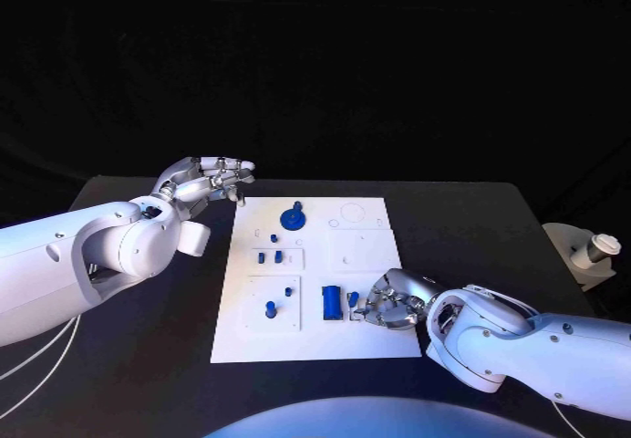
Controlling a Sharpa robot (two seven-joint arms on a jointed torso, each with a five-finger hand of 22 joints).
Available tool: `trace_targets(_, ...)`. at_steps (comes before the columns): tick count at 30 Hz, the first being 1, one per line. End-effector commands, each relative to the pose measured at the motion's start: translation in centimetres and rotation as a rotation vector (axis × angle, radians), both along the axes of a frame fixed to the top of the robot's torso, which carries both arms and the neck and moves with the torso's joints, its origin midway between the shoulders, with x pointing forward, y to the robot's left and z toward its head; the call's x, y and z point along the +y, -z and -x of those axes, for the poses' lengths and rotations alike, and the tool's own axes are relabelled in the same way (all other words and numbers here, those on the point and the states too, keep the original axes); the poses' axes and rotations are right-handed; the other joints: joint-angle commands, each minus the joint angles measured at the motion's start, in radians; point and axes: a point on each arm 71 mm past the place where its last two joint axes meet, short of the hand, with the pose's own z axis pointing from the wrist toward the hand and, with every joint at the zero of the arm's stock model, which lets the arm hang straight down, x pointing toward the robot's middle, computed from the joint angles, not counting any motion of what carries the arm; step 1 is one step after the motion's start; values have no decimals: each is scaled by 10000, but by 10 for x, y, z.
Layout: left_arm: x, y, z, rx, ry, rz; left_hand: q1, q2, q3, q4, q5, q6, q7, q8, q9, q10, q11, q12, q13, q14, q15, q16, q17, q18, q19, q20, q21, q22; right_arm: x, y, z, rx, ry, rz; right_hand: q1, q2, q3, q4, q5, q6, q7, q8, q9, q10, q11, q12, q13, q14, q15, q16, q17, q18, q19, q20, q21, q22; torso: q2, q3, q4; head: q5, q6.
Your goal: Assemble the parts on the task board
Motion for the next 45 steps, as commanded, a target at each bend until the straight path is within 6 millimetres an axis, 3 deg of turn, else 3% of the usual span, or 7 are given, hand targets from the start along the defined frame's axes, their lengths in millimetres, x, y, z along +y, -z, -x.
trace_targets(1, -2, -1, 0, -32, 171, 56, 8, 87, 6, 62, 0, -41, -27, 43, 14, -79, 0, 52, 9, -17, 33, -12, -14, 56, 31, 35, -51, -16, 1, 0, 0, -7, -81, 41, 32, 84, -1, 65, 28, 69, -17, -45, -12, 94, -3, -24, 131, 821, -35, 33, 1454, -69, 1048, -13, 46, 2632, 2, -1, -7, -14, 2)
trace_targets(23, -2, -1, 0, -23, 166, 48, 8, 87, 6, 62, 0, -41, -27, 43, 14, -79, 0, 52, 9, -17, 33, -12, -14, 56, 31, 35, -51, -16, 2, -7, 1, -648, -430, -705, 302, -3, 14, -102, 110, 1, -28, -79, -24, 49, -13, -160, 69, 802, -43, -3, 1363, -69, 1048, -15, 46, 2632, -5, -3, -1, -59, 47)
trace_targets(27, -2, -1, 0, -27, 161, 47, 8, 87, 6, 62, 0, -41, -27, 43, 14, -79, 0, 52, 9, -17, 33, -12, -14, 56, 31, 35, -51, -16, 0, -13, 0, -1394, -748, -1405, 878, -237, 50, -308, 77, -425, 153, -309, -101, -320, 134, -1035, -372, 705, 52, -184, 928, -23, 969, 40, -160, 2569, -8, -11, -5, -62, 54)
trace_targets(30, -1, 0, 0, -28, 155, 45, 4, 99, 14, 74, 2, -45, -30, 47, 14, -95, -2, 62, 11, -20, 33, -9, -14, 57, 30, 37, -57, -19, -1, -20, 0, -2161, -1126, -2013, 1803, -437, 276, -796, 154, -1111, 455, -741, -263, -708, 359, -1656, -680, 643, 242, -310, 679, 79, 784, 177, -627, 2426, -14, -4, -9, -75, 63)
trace_targets(35, -1, 0, 0, -28, 158, 46, 4, 99, 14, 74, 2, -45, -30, 47, 14, -95, -2, 62, 11, -20, 33, -9, -14, 57, 30, 37, -57, -19, -5, -25, 0, -2845, -1425, -2435, 2316, -492, 504, -1073, -57, -1396, 661, -1131, -489, -785, 536, -1557, -640, 685, 411, -239, 882, 54, 828, 339, -516, 2462, -4, -9, -9, -81, 67)
trace_targets(41, -2, 0, 1, -22, 171, 48, 4, 99, 14, 74, 2, -45, -30, 47, 14, -95, -2, 62, 11, -20, 33, -9, -14, 57, 30, 37, -57, -19, -8, -24, 0, -3091, -1350, -2563, 2594, -370, 859, -1244, -777, -1141, 673, -1320, -731, -802, 553, -1450, -628, 699, 439, -214, 949, 39, 859, 413, -443, 2486, -4, -9, -8, -100, 50)
trace_targets(45, -2, 0, 1, -19, 181, 51, 4, 99, 14, 74, 2, -45, -30, 47, 14, -95, -2, 62, 11, -20, 33, -9, -14, 57, 30, 37, -57, -19, -8, -22, -2, -3020, -1200, -2582, 2548, -281, 966, -1216, -878, -1016, 655, -1341, -787, -776, 544, -1379, -608, 702, 432, -209, 965, 36, 865, 415, -429, 2490, 2, -5, 13, -112, 50)
